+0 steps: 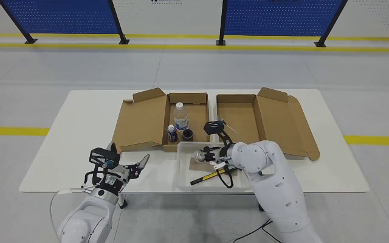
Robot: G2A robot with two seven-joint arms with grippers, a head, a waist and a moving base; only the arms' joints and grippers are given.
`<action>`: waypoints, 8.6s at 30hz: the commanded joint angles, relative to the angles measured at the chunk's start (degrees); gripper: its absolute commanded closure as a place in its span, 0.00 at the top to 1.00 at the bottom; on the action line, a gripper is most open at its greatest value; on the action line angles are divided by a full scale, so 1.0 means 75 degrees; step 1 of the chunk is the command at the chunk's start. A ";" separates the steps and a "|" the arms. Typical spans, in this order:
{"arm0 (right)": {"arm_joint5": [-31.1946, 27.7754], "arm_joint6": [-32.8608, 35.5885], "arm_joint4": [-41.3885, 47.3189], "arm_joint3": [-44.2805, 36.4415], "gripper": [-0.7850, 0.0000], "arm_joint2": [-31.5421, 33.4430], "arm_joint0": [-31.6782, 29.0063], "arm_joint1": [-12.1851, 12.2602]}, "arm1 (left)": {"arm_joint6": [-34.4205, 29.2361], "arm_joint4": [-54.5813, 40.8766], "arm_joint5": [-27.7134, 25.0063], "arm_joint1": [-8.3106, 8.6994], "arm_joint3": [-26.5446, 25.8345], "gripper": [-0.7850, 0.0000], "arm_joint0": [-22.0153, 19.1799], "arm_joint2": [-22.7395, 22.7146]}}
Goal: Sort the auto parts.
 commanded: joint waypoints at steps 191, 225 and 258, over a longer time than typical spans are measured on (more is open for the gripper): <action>-0.4597 -0.0235 -0.1749 0.2216 0.00 -0.5548 0.3304 0.1685 | 0.0001 0.0000 0.0000 0.0000 0.0000 1.00 0.0000 0.0000; -0.2157 -0.1248 0.2570 -0.0326 0.00 -0.1691 0.1238 0.2534 | 0.0001 0.0000 0.0000 0.0000 0.0000 1.00 0.0000 0.0000; -0.1340 -0.2486 0.3558 0.0140 0.00 -0.1672 0.1409 0.2408 | 0.0001 0.0000 0.0000 0.0000 0.0000 1.00 0.0000 0.0000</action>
